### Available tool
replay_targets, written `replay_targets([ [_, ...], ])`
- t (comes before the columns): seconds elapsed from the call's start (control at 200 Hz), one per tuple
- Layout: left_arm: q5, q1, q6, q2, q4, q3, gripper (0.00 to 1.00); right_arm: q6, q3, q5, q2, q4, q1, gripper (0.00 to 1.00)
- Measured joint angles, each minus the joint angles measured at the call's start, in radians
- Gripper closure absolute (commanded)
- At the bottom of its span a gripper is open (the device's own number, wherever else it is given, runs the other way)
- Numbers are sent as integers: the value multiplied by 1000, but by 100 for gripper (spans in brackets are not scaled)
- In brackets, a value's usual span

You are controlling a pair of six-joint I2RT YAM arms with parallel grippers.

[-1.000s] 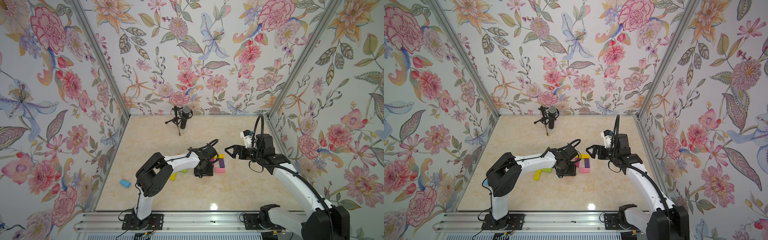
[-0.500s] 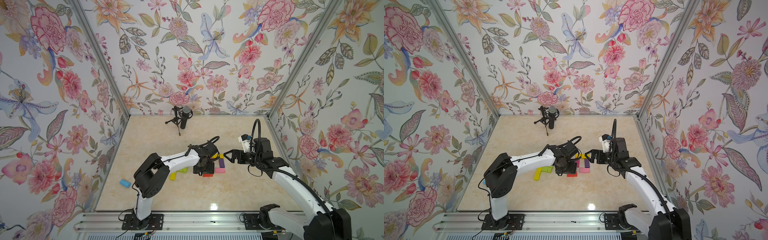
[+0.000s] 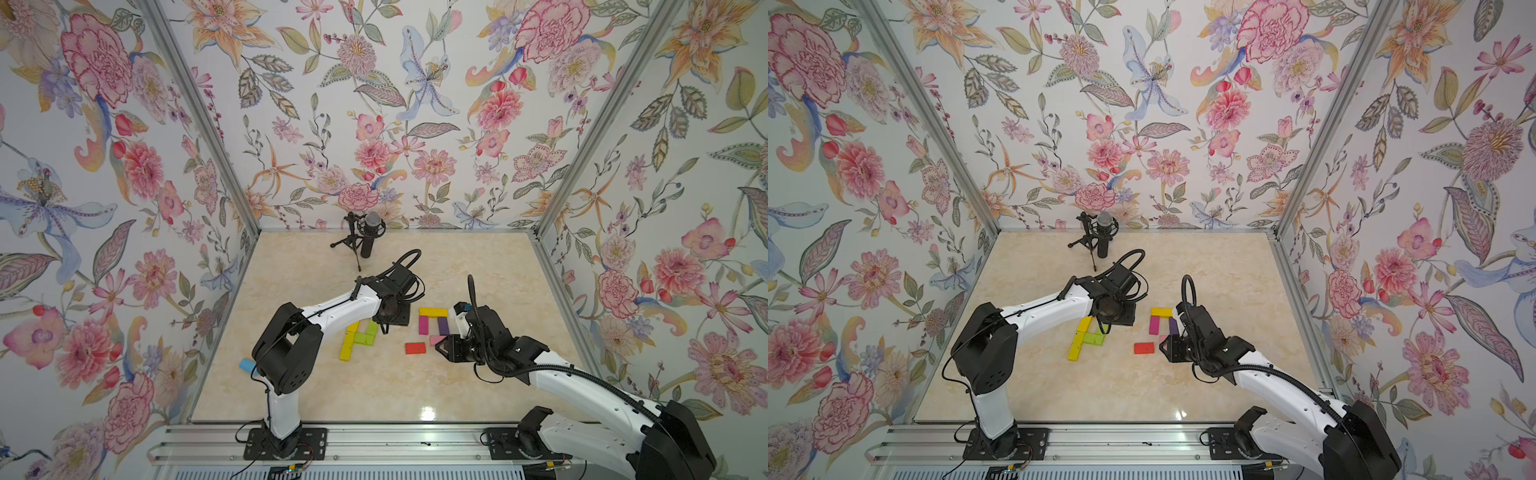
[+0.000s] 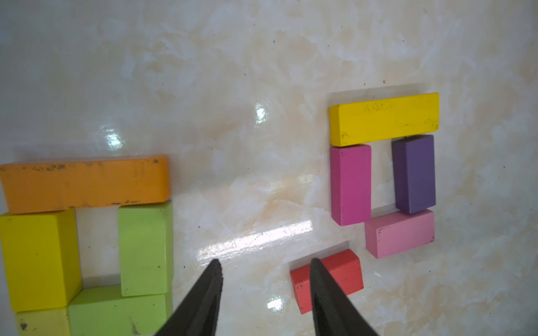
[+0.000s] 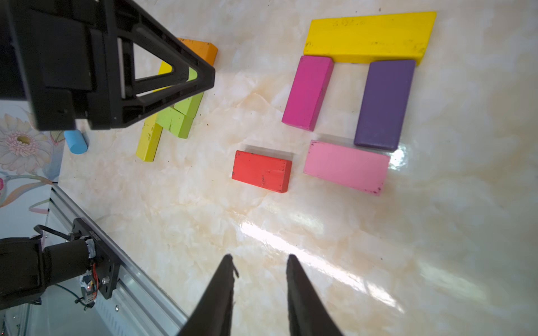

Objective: Assemble the letter p with building blocks
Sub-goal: Assemble the building block at the center of the board.

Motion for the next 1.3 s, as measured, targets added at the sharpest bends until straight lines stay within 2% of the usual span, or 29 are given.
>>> replay_targets([
  [0.06, 4, -2, 10, -3, 33, -39, 62, 29, 1, 26, 16, 16, 35, 100],
  [0.16, 17, -2, 20, -6, 62, -106, 75, 61, 2, 46, 65, 51, 69, 100],
  [0.275, 37, -2, 40, -7, 84, -158, 79, 89, 2, 49, 140, 92, 85, 100],
  [0.39, 49, -2, 50, -12, 107, -175, 84, 103, 4, 51, 202, 119, 95, 100],
  [0.615, 87, -5, 61, -60, 172, -189, 100, 120, 16, 54, 287, 166, 111, 100],
  [1.011, 126, -28, 61, -56, 238, -212, 100, 132, 28, 42, 425, 219, 119, 100],
  [1.301, 154, -47, 61, -18, 255, -225, 100, 132, 33, 42, 438, 221, 116, 100],
])
